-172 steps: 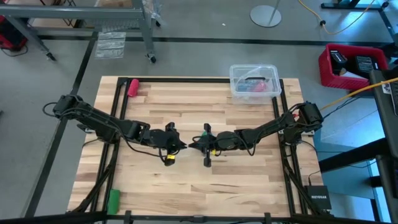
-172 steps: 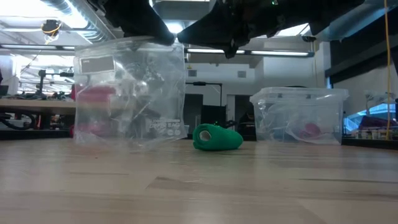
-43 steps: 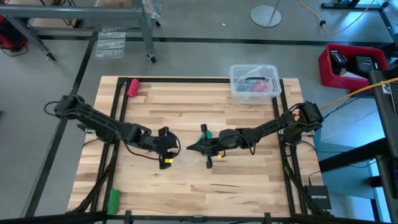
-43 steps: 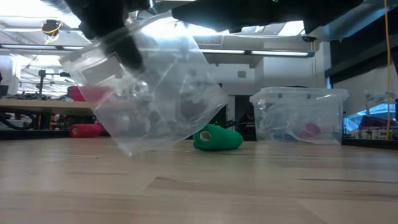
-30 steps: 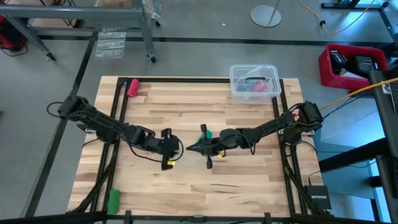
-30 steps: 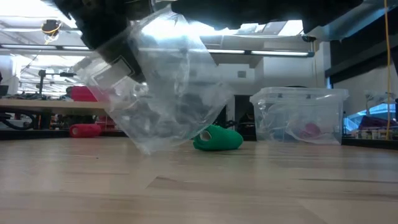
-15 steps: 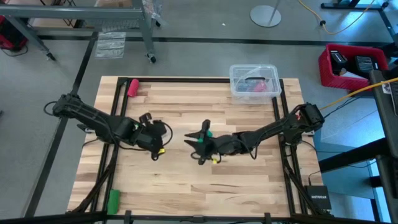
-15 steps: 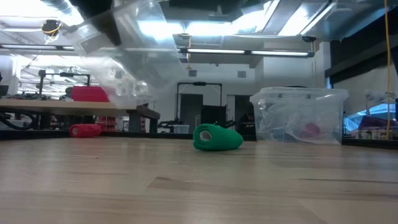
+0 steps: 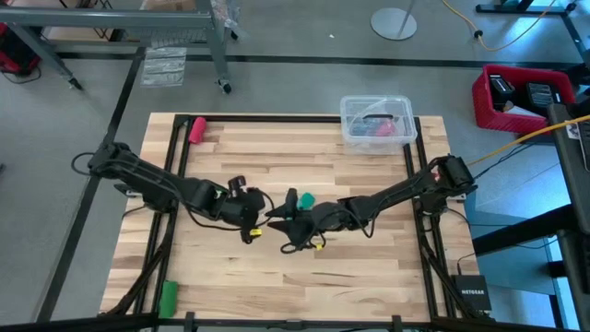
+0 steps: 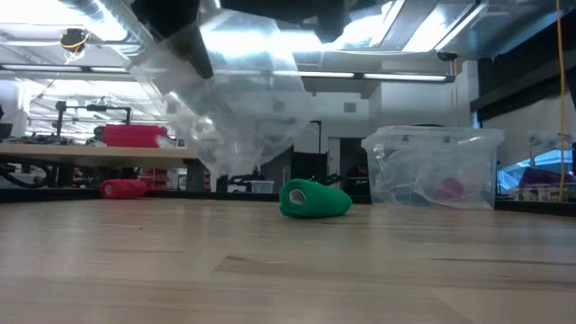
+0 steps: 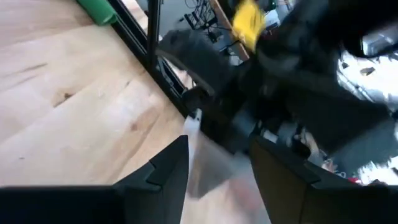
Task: Roll bandage
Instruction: Open the transparent zip bag
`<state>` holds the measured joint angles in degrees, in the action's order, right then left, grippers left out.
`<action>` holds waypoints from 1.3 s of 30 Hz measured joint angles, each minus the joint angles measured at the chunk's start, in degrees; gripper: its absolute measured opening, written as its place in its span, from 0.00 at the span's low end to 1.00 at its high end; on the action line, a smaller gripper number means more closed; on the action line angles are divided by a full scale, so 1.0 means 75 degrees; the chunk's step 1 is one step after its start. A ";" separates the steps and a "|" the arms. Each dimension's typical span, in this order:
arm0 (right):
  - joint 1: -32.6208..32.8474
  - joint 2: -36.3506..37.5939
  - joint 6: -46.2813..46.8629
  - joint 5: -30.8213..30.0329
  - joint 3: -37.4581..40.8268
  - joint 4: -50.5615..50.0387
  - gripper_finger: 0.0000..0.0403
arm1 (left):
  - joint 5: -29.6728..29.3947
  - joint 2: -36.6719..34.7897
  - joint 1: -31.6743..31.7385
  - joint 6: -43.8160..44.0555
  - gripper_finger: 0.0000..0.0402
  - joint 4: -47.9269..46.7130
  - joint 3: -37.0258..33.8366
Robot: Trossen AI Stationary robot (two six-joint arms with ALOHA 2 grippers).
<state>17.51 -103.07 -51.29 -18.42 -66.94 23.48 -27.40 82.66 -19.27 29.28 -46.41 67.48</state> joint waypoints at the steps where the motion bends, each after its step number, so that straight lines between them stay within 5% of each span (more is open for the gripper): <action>1: 0.0052 -0.0107 -0.0155 -0.0066 -0.0150 -0.0025 0.43 | 0.0089 0.0073 0.0054 -0.0040 0.00 0.0011 0.0000; 15: -0.0054 -0.0664 -0.0820 -0.1657 -0.1045 -0.1443 0.42 | 0.0395 0.0067 0.0102 -0.0207 0.01 0.0096 0.0003; 29: -0.0187 -0.0664 -0.1558 -0.0979 -0.1043 -0.2419 0.42 | 0.0435 0.0067 0.0114 -0.0330 0.01 0.0239 0.0003; 39: -0.0193 -0.0664 -0.0517 -0.0168 -0.1034 -0.3451 0.38 | 0.0384 0.0029 0.0126 -0.0229 0.01 0.0207 0.0003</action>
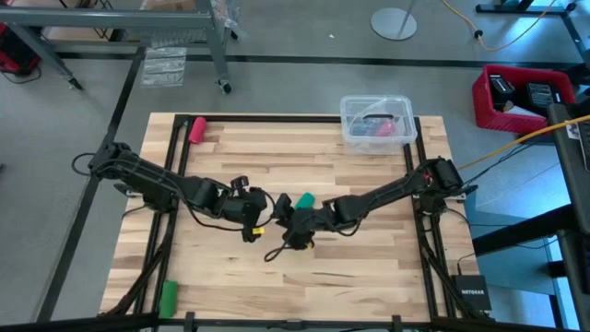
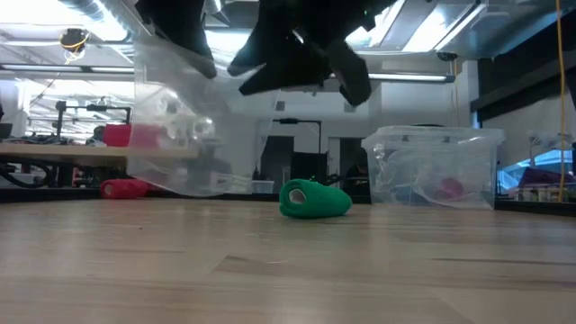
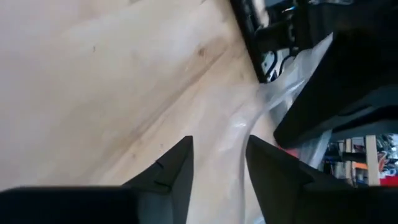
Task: Roll bandage
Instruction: Open the transparent zip bag
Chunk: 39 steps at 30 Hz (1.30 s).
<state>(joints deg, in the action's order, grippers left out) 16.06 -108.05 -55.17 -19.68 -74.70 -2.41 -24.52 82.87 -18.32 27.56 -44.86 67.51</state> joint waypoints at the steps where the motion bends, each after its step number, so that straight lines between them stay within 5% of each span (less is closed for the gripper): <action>1: 0.0002 0.0000 0.0140 0.0000 0.0000 0.0086 0.36 | -0.0002 -0.0003 0.0002 0.0004 0.01 0.0005 0.0000; 12: 0.0002 0.0003 0.2201 -0.0441 -0.0003 0.0908 0.26 | -0.0022 -0.0003 -0.0001 0.0339 0.01 0.0240 0.0000; 19: 0.0002 0.0003 0.2369 -0.0431 -0.0003 0.0665 0.19 | -0.0093 -0.0003 0.0057 0.0224 0.01 0.0461 0.0000; 23: 0.0002 -0.0087 0.2361 -0.0197 -0.0009 0.0521 0.03 | -0.0862 -0.0003 0.0116 0.0351 0.01 0.0015 0.0000; 31: -0.0010 -0.1058 0.1908 -0.0604 -0.0023 0.1398 0.02 | -0.2502 0.0012 -0.0090 0.0732 0.01 -0.0322 -0.0003; 39: -0.0023 -0.1607 0.2650 -0.0488 -0.0018 0.1760 0.01 | -0.2702 0.0168 -0.0448 0.1334 0.01 0.0024 -0.0693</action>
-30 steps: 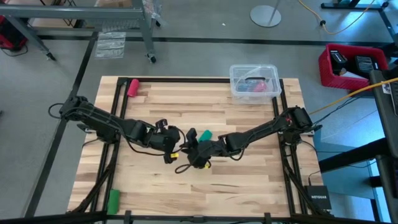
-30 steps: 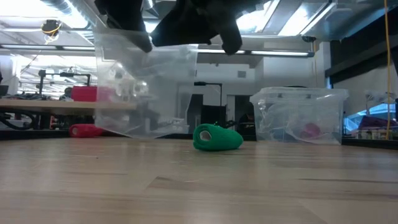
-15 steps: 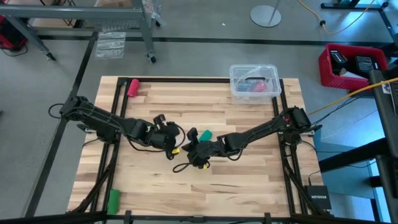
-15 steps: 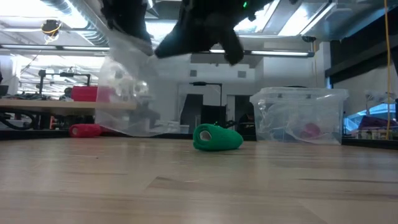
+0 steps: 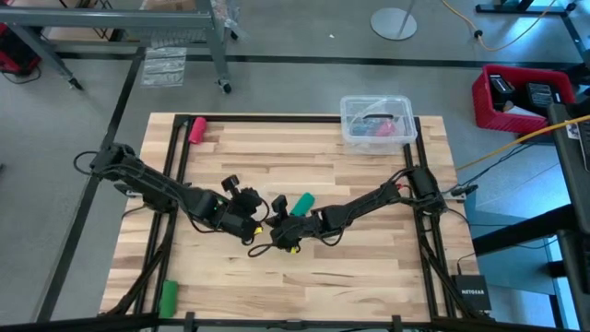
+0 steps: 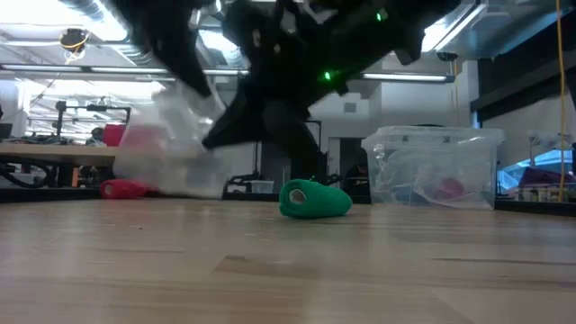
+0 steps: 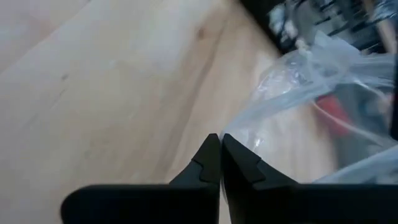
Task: Roll bandage
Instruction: Open the transparent zip bag
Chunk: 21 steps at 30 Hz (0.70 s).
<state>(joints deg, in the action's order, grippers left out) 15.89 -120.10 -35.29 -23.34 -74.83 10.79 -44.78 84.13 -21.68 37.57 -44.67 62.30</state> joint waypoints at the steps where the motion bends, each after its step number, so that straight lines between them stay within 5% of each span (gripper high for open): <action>1: -0.0027 -0.0055 0.0130 0.0073 0.0010 -0.0048 0.01 | -0.0031 0.0048 -0.0046 0.0011 0.01 0.0203 -0.0218; 8: -0.0101 -0.0531 0.0872 0.0625 0.0005 0.0013 0.01 | -0.0518 0.0443 -0.0226 0.0564 0.01 0.1091 -0.1117; 21: -0.0170 -0.0765 0.2363 0.0948 0.0007 0.0341 0.03 | -0.0891 0.0625 -0.0215 0.0532 0.01 0.1508 -0.1143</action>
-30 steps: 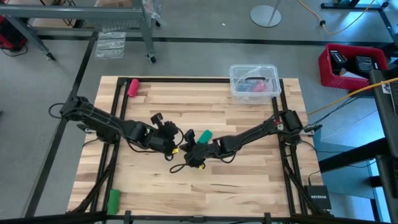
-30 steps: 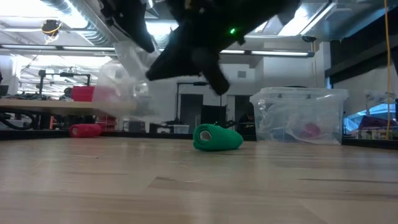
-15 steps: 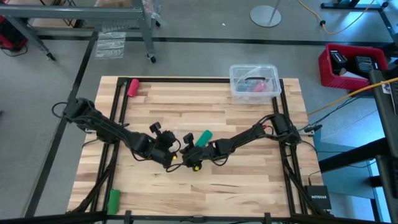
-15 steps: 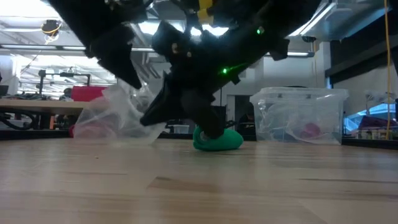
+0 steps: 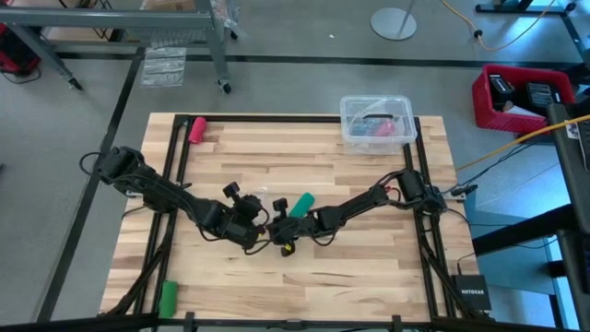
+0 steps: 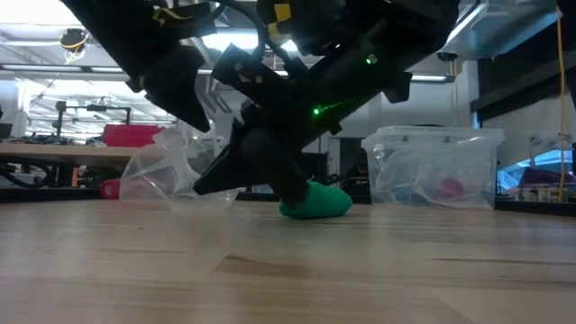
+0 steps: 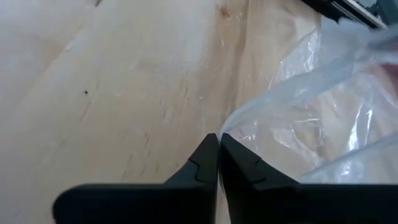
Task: Roll bandage
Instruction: Open the transparent zip bag, then put the rolled green bandage into the transparent zip bag
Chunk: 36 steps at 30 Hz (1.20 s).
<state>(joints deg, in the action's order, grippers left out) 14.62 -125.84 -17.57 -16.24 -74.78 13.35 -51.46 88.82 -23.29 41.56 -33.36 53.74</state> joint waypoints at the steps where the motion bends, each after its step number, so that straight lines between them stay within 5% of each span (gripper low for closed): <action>1: -0.0007 0.0000 0.0116 0.0021 0.0000 0.0008 0.04 | 0.0005 0.0000 0.0000 0.0000 0.01 -0.0011 0.0000; 6: 0.0016 0.0044 0.0433 -0.0321 -0.0139 -0.0153 0.11 | 0.0103 -0.0016 0.0012 -0.0166 0.01 -0.0035 0.0000; 19: 0.0017 0.0571 0.0338 0.0452 -0.0705 -0.1487 0.50 | 0.0244 -0.0035 0.0006 -0.0166 0.01 -0.0052 0.0006; 36: 0.0235 0.1951 0.0573 0.0237 -0.0714 -0.3840 0.49 | 0.0323 -0.0035 0.0015 -0.0143 0.01 0.0028 0.0017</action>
<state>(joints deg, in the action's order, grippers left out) 16.38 -111.21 -13.27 -14.46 -80.14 -15.45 -49.04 88.55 -23.17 40.49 -33.16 53.87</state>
